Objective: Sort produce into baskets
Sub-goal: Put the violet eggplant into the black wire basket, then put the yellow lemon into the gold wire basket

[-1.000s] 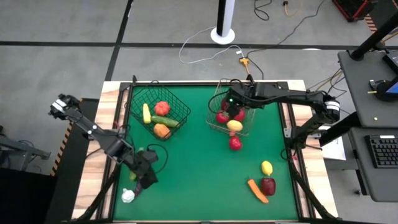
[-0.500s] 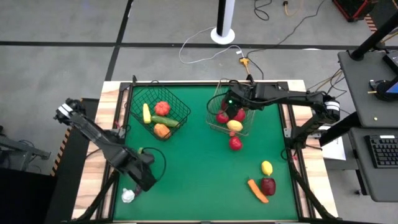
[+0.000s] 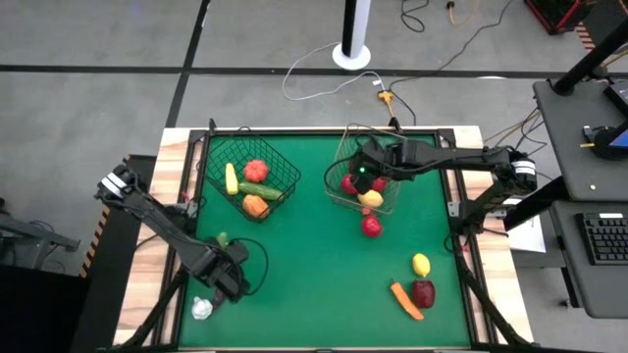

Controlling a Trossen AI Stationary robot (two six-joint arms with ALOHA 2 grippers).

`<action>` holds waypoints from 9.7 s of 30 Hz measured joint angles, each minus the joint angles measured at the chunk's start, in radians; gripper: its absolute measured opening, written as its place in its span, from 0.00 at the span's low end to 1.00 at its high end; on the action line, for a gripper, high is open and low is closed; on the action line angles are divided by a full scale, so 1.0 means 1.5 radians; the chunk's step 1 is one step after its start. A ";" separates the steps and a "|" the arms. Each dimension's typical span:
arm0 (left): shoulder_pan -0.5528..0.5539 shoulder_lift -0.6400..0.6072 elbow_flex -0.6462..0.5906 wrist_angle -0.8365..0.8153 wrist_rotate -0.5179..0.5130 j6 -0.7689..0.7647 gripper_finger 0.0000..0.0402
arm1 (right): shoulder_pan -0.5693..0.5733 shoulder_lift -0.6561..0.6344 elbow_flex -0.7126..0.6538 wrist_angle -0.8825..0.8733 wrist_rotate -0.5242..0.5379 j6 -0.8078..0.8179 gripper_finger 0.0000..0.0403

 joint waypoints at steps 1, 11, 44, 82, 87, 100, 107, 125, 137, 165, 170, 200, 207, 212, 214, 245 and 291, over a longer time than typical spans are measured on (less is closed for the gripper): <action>0.001 0.000 -0.010 -0.001 0.000 -0.013 0.68 | 0.001 0.000 0.000 0.000 0.000 0.000 0.82; 0.001 0.001 -0.081 0.052 -0.003 -0.064 0.68 | 0.002 0.000 0.000 0.004 0.000 0.000 0.81; -0.003 -0.069 0.016 0.114 -0.016 0.143 0.44 | 0.002 0.000 0.000 0.017 0.000 -0.003 0.81; 0.793 -0.220 0.059 0.090 -0.228 0.823 0.44 | 0.002 0.000 0.000 0.018 0.001 -0.025 0.81; 0.817 -0.212 0.019 0.123 -0.228 0.827 0.45 | 0.002 0.000 0.000 0.018 0.001 -0.030 0.81; 0.817 -0.211 0.008 0.135 -0.231 0.831 0.62 | 0.002 0.000 0.000 0.019 0.000 -0.029 0.81; 0.788 -0.242 0.009 0.140 -0.228 0.820 0.64 | 0.007 -0.013 -0.001 0.019 -0.018 -0.019 0.81; 0.349 -0.382 0.009 0.210 -0.325 0.694 0.61 | 0.219 -0.066 0.019 0.014 -0.181 0.214 0.81; 0.276 -0.366 0.009 0.332 -0.345 0.781 0.61 | 0.380 -0.046 0.030 -0.084 -0.290 0.478 0.81; 0.277 -0.325 0.009 0.335 -0.344 0.786 0.61 | 0.432 -0.021 -0.170 -0.205 -0.388 0.580 0.81; 0.277 -0.325 0.009 0.332 -0.344 0.786 0.61 | 0.432 -0.045 -0.255 -0.094 -0.407 0.597 0.81; 0.277 -0.325 0.008 0.332 -0.353 0.783 0.61 | 0.432 -0.043 -0.367 0.020 -0.403 0.607 0.43; 0.277 -0.325 0.006 0.332 -0.354 0.780 0.61 | 0.432 -0.045 -0.355 0.010 -0.373 0.613 0.26; 0.277 -0.325 0.005 0.331 -0.355 0.779 0.61 | 0.432 -0.058 -0.326 -0.024 -0.334 0.613 0.16; 0.277 -0.325 0.005 0.331 -0.355 0.779 0.61 | 0.432 -0.064 -0.311 -0.042 -0.320 0.613 0.12; 0.276 -0.251 0.004 0.325 -0.354 0.776 0.61 | 0.454 -0.060 -0.295 -0.015 -0.426 0.543 0.80; 0.180 -0.243 0.005 0.332 -0.353 0.708 0.61 | 0.410 -0.105 -0.118 -0.248 -0.127 0.623 0.34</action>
